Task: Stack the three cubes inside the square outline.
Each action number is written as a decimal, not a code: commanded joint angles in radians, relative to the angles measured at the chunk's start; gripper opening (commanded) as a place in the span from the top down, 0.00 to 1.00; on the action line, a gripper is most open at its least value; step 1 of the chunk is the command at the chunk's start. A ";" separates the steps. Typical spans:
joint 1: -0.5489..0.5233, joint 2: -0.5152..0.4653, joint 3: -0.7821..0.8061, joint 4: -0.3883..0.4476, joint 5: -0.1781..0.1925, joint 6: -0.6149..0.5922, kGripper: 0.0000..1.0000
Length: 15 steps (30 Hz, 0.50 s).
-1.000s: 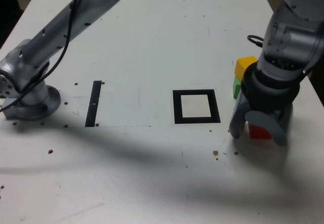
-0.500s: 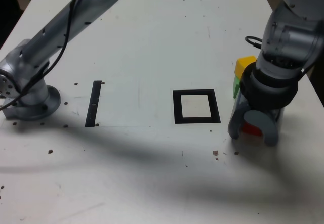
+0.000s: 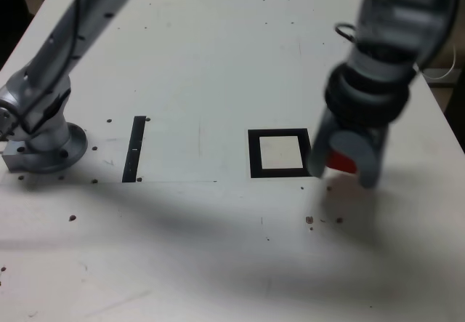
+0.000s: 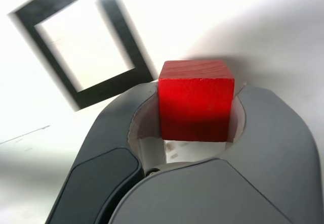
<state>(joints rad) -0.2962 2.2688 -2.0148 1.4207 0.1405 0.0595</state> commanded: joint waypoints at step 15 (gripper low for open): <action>0.049 -0.147 0.389 -0.198 -0.010 -0.252 0.86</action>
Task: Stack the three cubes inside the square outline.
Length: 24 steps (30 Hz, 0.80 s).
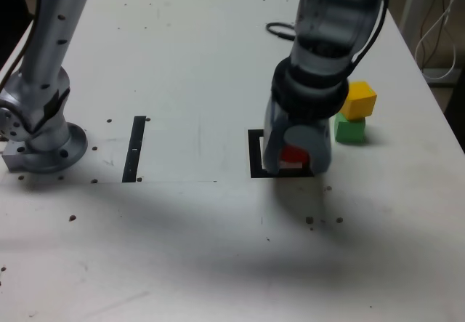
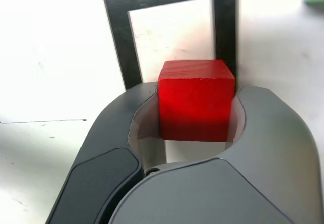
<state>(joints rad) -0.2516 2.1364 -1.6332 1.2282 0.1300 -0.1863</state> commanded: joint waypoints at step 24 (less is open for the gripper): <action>0.057 -0.050 0.128 -0.114 -0.018 -0.004 0.73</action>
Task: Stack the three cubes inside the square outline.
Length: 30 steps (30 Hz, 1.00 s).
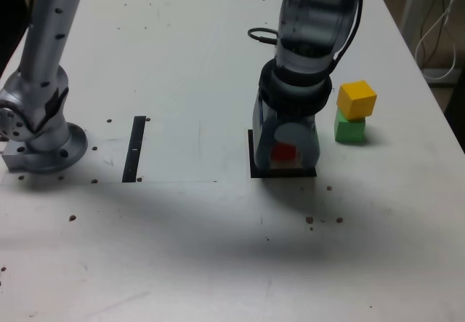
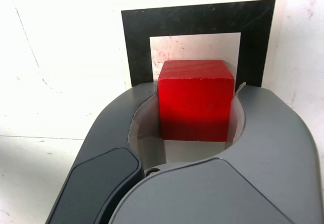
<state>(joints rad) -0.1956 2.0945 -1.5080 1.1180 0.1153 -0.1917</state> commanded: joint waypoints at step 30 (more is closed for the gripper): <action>0.002 -0.077 -0.282 0.334 0.057 0.071 0.01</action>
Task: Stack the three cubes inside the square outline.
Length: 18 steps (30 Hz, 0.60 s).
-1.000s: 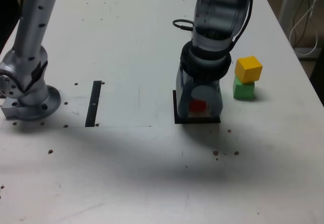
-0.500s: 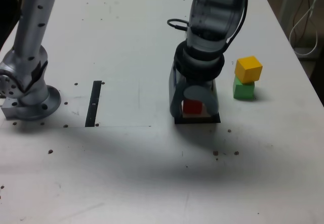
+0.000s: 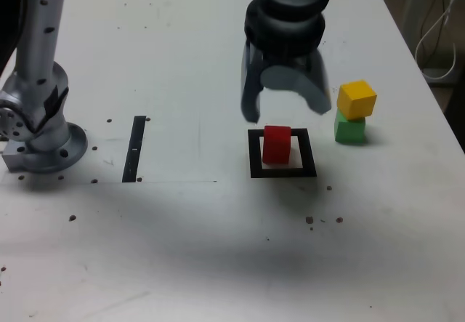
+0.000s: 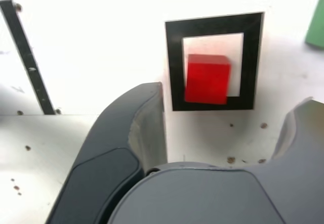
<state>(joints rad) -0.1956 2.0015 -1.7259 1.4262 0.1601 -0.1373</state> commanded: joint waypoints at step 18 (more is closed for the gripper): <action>0.070 0.246 -0.515 0.151 0.064 0.131 0.00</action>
<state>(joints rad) -0.1342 2.2396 -2.2251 1.5656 0.2215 -0.0114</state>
